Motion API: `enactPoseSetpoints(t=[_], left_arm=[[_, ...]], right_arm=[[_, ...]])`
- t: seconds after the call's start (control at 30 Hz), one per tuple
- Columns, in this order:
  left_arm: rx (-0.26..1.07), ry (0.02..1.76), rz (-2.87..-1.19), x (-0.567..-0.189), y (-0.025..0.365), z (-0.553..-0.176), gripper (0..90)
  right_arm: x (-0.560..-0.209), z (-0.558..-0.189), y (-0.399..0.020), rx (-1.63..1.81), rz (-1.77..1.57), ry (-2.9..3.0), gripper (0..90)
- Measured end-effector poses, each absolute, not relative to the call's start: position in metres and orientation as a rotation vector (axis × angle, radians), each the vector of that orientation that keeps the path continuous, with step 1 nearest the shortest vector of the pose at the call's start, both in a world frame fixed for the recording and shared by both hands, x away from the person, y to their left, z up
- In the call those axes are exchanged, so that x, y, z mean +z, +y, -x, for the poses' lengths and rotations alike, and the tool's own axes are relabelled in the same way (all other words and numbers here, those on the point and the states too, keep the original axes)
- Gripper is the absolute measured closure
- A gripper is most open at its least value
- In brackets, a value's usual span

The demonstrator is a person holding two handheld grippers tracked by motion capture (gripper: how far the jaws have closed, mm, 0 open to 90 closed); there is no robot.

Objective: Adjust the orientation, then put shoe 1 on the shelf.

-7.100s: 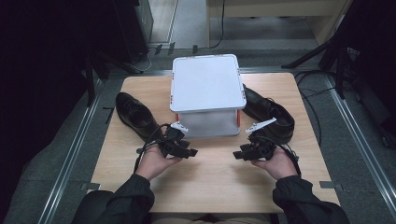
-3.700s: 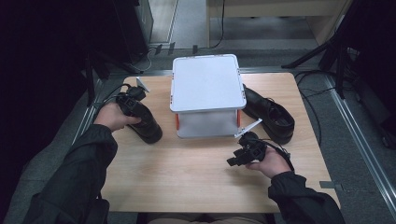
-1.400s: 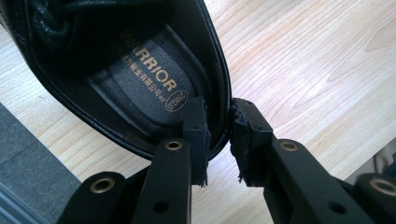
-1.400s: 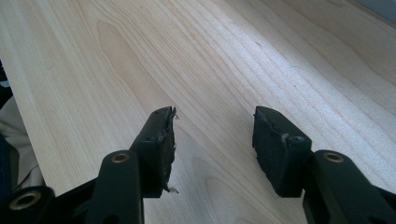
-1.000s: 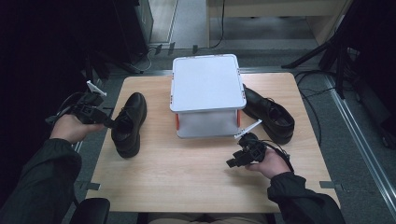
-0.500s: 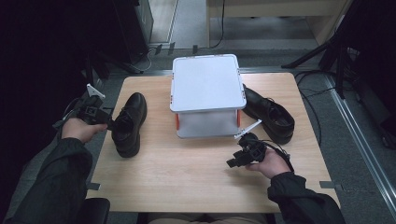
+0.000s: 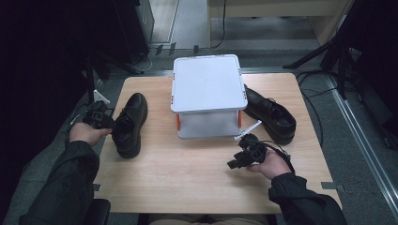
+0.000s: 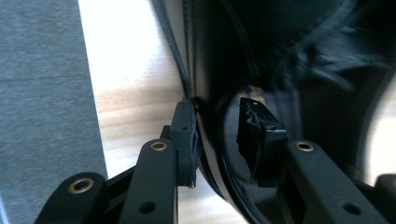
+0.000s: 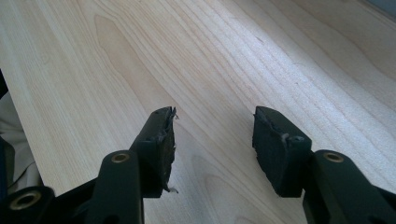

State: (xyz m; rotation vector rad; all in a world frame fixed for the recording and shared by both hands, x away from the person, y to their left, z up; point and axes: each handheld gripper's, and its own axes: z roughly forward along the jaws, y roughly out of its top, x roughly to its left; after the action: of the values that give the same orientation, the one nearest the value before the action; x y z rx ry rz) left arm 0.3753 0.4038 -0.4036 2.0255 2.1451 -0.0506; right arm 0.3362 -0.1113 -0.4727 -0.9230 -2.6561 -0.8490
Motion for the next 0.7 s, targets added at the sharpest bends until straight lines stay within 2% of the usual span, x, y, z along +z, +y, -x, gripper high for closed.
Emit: enactPoseSetpoints(t=[0.13, 0.23, 0.7], left_arm=[[-0.039, 2.193, -2.007, -0.413, 0.405, -0.381, 77.7], [-0.054, 2.221, -1.978, -0.416, 0.407, -0.385, 80.5], [-0.185, 2.286, -1.825, -0.409, 0.420, -0.389, 84.7]], right_arm=[[-0.473, -0.336, -0.112, -0.853, 0.929, -2.653, 49.2], [-0.473, -0.336, -0.112, -0.852, 0.927, -2.655, 49.2], [-0.472, -0.337, -0.114, -0.864, 0.920, -2.639, 49.6]])
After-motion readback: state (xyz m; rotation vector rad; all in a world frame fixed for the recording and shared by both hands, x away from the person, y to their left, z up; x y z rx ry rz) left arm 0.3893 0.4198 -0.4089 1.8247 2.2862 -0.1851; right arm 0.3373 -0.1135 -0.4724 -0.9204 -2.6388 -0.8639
